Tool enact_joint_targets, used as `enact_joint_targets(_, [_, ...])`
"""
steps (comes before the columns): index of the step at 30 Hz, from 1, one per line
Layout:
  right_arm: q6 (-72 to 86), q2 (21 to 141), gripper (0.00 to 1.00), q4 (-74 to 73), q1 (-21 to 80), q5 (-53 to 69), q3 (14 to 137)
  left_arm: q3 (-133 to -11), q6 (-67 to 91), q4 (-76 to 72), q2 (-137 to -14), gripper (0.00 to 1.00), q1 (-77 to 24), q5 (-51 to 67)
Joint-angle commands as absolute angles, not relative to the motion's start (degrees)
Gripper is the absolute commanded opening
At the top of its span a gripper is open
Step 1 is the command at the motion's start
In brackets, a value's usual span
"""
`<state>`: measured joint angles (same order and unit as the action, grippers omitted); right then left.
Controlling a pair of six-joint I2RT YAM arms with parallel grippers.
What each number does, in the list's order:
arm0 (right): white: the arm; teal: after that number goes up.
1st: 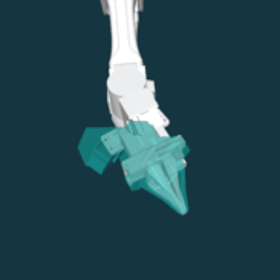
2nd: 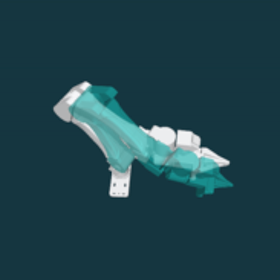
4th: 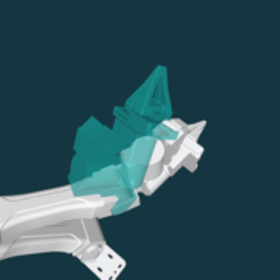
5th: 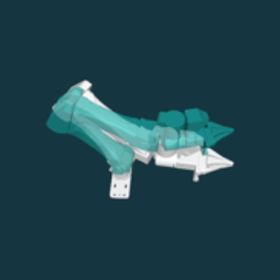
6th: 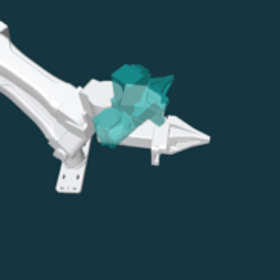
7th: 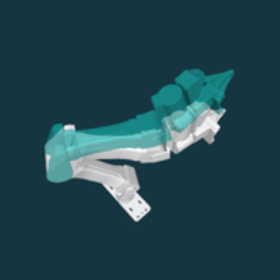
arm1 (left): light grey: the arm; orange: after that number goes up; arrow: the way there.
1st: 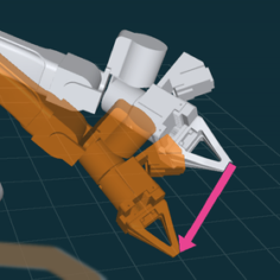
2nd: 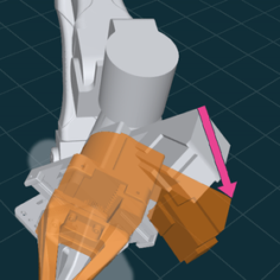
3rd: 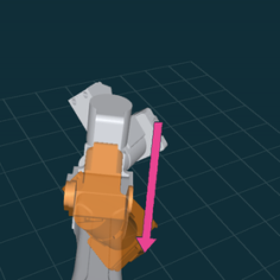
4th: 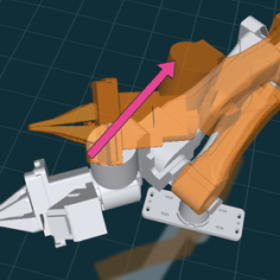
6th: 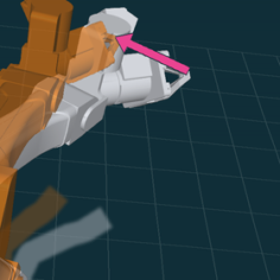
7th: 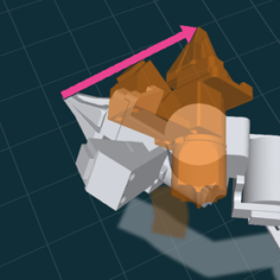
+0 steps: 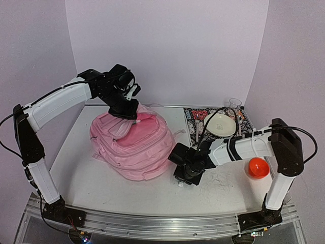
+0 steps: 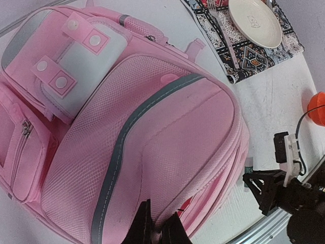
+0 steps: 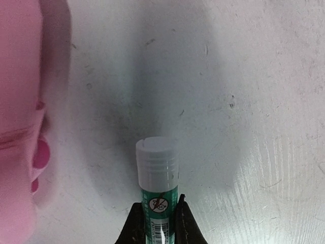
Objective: Pack the student bag
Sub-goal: Pick up the glue stick from the center of the board, then place the glue stick in the upper front pocket of the bag.
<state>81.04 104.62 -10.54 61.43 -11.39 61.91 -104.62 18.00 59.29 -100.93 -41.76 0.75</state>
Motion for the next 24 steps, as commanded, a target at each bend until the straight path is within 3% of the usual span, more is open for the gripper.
enact_joint_targets(1, [78.23, 96.12, 0.0, -10.58, 61.46, -14.9, 63.52, -105.09, 18.21, 53.7, -98.78, 0.0, -40.48, 0.41])
enact_joint_targets(11, [73.25, 93.66, 0.0, 8.65, 61.44, -14.27, 69.49, -105.16, 18.64, 53.7, -99.06, 0.0, -40.44, 4.16])
enact_joint_targets(24, [75.03, 109.87, 0.0, 18.17, 59.87, -14.55, 87.61, -104.42, 19.33, 53.79, -97.79, 0.0, -40.43, 6.16])
